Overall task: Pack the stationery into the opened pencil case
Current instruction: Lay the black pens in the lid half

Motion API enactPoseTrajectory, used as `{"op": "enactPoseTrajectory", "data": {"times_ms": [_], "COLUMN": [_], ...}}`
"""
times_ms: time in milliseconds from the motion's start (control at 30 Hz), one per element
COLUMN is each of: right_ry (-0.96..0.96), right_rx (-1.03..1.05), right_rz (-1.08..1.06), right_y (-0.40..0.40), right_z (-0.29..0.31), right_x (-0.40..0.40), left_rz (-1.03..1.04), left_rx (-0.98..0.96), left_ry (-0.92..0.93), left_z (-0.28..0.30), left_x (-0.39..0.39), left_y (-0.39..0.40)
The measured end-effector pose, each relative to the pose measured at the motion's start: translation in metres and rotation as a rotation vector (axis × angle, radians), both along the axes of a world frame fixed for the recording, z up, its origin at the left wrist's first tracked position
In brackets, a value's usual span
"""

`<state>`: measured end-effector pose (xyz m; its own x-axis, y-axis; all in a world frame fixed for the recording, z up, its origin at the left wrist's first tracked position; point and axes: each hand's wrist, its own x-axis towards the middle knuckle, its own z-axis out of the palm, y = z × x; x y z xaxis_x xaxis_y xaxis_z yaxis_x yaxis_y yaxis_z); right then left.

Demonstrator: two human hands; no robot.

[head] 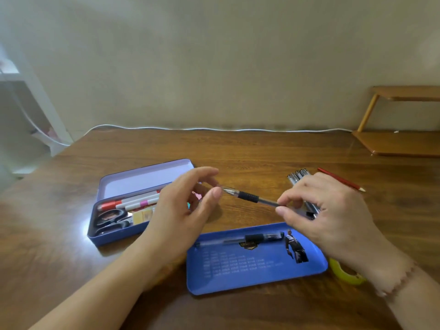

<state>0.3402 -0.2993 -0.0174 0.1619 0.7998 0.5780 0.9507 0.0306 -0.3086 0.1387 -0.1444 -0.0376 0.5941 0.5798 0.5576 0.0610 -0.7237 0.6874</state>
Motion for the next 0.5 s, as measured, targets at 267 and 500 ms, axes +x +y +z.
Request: {"op": "enactPoseTrajectory", "data": {"times_ms": [267,500], "right_ry": [-0.031,-0.095], "right_rx": [-0.047,-0.117], "right_rz": [0.055,0.006], "right_y": [0.001,-0.006], "right_z": [-0.007,0.003], "right_x": [0.003,0.022], "left_rz": [-0.297,-0.285], "left_rx": [-0.229,0.18], "left_ry": [0.008,0.388], "left_z": [0.003,0.001], "left_x": [-0.005,-0.008], "left_y": [0.0,0.002]}}
